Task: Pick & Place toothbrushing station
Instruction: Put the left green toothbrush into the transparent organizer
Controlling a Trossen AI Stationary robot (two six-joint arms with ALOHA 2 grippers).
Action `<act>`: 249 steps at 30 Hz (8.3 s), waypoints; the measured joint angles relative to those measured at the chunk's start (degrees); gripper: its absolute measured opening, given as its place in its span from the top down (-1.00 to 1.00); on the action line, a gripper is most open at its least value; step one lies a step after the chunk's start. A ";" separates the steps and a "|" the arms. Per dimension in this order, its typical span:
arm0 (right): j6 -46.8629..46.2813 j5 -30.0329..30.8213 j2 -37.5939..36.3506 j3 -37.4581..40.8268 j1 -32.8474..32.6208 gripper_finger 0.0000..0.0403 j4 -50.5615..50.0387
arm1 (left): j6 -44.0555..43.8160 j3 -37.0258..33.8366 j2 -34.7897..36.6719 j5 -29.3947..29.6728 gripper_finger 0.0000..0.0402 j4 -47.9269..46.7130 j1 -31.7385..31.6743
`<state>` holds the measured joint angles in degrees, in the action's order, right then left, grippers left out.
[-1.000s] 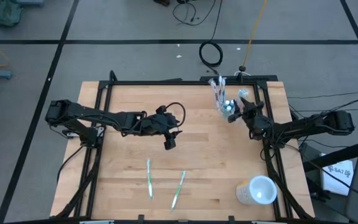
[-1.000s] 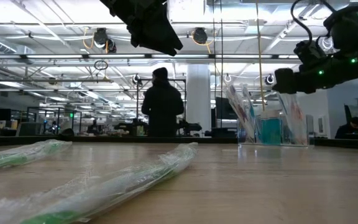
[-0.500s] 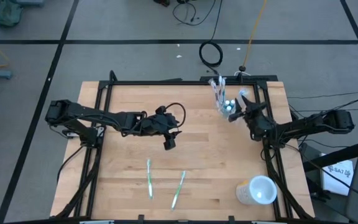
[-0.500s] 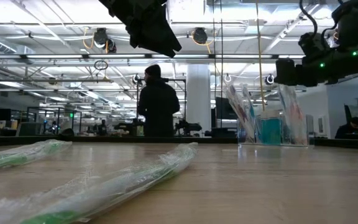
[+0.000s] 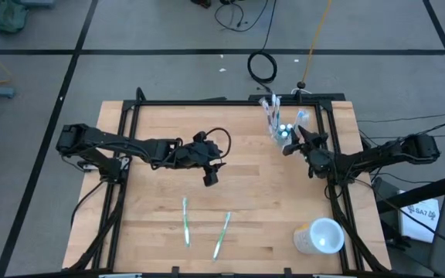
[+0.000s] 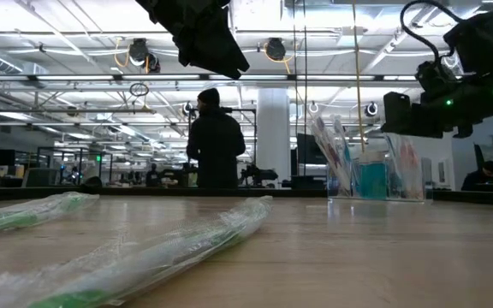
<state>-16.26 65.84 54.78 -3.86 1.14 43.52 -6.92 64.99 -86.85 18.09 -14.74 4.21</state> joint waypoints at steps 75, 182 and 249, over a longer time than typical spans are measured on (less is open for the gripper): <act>22.13 -22.60 -5.88 -15.28 -8.28 1.00 -2.15 | -11.31 0.00 -0.31 -5.13 -0.05 2.02 4.17; 9.40 -76.61 34.37 -40.39 -11.36 0.20 11.98 | -1.14 -1.79 -0.22 7.66 0.94 24.46 18.08; 16.72 -59.66 19.59 -40.30 1.45 0.89 -29.07 | -15.76 -1.75 -0.15 7.24 0.24 -0.33 10.78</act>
<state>0.46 6.18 74.38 -44.16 2.59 14.45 -22.68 63.24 -87.00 25.33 -15.07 14.99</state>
